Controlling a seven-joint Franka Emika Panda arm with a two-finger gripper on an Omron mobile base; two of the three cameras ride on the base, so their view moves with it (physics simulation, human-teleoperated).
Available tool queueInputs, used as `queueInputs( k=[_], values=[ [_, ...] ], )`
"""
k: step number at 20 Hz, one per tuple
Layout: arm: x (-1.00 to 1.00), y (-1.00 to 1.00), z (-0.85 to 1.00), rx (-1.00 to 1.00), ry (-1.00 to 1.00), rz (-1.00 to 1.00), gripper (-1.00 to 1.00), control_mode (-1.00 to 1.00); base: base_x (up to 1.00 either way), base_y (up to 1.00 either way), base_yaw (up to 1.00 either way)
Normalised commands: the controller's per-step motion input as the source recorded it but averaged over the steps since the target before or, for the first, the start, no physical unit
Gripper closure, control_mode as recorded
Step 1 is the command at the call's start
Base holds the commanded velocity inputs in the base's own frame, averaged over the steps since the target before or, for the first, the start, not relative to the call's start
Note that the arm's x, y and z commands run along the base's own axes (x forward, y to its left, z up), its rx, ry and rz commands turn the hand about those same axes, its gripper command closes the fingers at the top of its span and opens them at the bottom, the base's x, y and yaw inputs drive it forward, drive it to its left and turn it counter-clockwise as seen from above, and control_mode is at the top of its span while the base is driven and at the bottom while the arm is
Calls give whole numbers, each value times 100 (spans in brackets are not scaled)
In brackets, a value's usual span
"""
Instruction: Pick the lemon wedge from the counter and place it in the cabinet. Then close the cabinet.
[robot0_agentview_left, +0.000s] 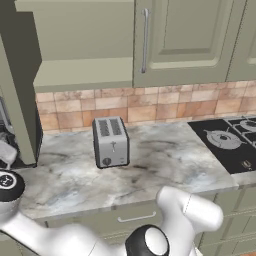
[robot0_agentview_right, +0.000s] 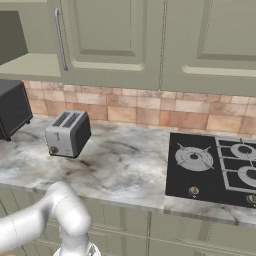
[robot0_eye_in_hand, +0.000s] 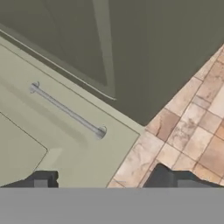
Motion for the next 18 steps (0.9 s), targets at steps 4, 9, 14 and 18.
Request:
queueInputs(
  k=[4, 9, 14, 18],
  values=[
    [-13, -23, 15, 0, -37, -6, -100, -100, 0, 0, 0],
    [-6, -48, 49, 2, -25, 0, -100, -100, 0, 0, 0],
    [0, -62, 34, 5, -14, 0, -100, -100, 0, 0, 0],
    [0, -72, 19, 7, -7, 0, -100, -100, 0, 0, 0]
  ],
)
